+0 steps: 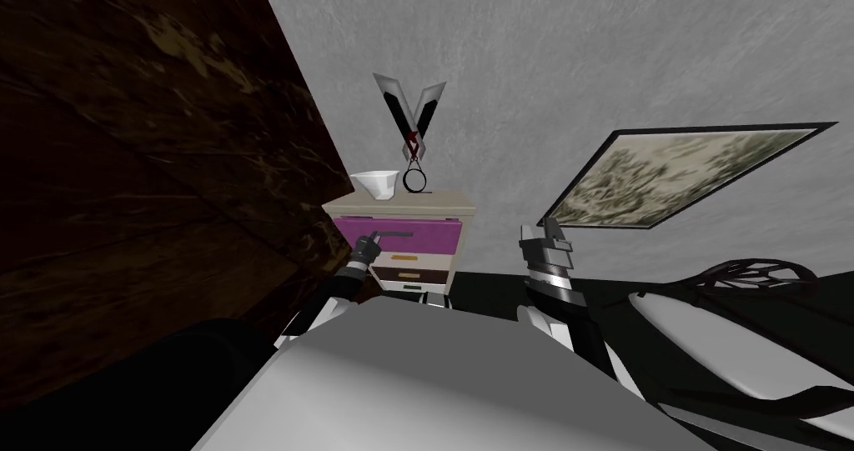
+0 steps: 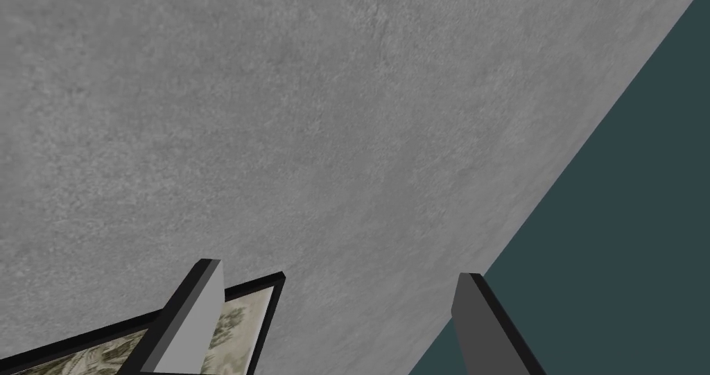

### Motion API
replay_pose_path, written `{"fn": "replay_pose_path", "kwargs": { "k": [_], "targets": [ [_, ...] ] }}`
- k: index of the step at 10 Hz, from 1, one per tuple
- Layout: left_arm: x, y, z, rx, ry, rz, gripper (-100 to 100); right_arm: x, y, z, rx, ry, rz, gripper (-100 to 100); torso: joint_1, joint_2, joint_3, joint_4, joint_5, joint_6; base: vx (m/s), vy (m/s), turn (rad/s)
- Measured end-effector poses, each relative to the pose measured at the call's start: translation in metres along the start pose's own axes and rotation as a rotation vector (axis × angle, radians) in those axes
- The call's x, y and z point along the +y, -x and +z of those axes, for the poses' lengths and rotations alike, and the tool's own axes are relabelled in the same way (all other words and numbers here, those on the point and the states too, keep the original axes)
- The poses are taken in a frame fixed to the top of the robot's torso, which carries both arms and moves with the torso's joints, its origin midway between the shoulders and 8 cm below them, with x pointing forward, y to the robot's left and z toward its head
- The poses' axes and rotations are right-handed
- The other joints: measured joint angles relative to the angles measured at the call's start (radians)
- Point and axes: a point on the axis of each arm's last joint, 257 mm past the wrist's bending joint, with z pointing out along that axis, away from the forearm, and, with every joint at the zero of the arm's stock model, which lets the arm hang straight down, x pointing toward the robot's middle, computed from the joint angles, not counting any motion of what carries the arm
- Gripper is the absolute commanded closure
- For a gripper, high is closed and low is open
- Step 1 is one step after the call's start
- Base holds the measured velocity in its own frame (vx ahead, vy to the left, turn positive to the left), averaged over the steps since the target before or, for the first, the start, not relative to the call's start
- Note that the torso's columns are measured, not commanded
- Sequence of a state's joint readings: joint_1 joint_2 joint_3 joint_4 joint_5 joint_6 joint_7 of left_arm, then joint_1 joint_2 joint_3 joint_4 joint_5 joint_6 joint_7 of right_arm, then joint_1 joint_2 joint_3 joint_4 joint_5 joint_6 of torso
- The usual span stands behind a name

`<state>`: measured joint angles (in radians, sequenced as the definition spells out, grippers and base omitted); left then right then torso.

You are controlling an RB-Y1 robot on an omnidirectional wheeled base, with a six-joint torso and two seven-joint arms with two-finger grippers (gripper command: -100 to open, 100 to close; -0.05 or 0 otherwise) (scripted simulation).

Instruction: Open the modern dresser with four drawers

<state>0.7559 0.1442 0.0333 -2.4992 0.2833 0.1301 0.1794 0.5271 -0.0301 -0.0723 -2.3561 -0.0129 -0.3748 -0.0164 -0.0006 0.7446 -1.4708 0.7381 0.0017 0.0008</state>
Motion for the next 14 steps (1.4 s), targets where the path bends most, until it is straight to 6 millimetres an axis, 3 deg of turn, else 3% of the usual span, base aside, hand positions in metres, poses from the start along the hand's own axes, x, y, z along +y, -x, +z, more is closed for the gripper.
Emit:
{"fn": "replay_pose_path", "kwargs": {
  "k": [5, 6, 14],
  "targets": [
    [0.002, 0.000, -0.006, 0.003, 0.016, 0.001, 100, 0.000, 0.000, 0.000, 0.000, 0.000, 0.000, 0, 0.000, -0.006, -0.004, -0.001, -0.001, 0.000, -0.162, -0.016, 0.019],
    [0.001, -0.001, -0.007, 0.005, 0.017, 0.000, -100, 0.000, 0.000, 0.000, 0.000, 0.000, 0.000, 0, 0.000, -0.004, -0.003, -0.001, -0.001, 0.000, -0.105, -0.028, 0.048],
    [-0.038, 0.008, 0.014, 0.029, 0.024, -0.001, -100, 0.000, 0.000, 0.000, 0.000, 0.000, 0.000, 0, 0.000, -0.004, -0.004, 0.001, -0.003, -0.001, 0.002, -0.035, 0.030]
  ]
}}
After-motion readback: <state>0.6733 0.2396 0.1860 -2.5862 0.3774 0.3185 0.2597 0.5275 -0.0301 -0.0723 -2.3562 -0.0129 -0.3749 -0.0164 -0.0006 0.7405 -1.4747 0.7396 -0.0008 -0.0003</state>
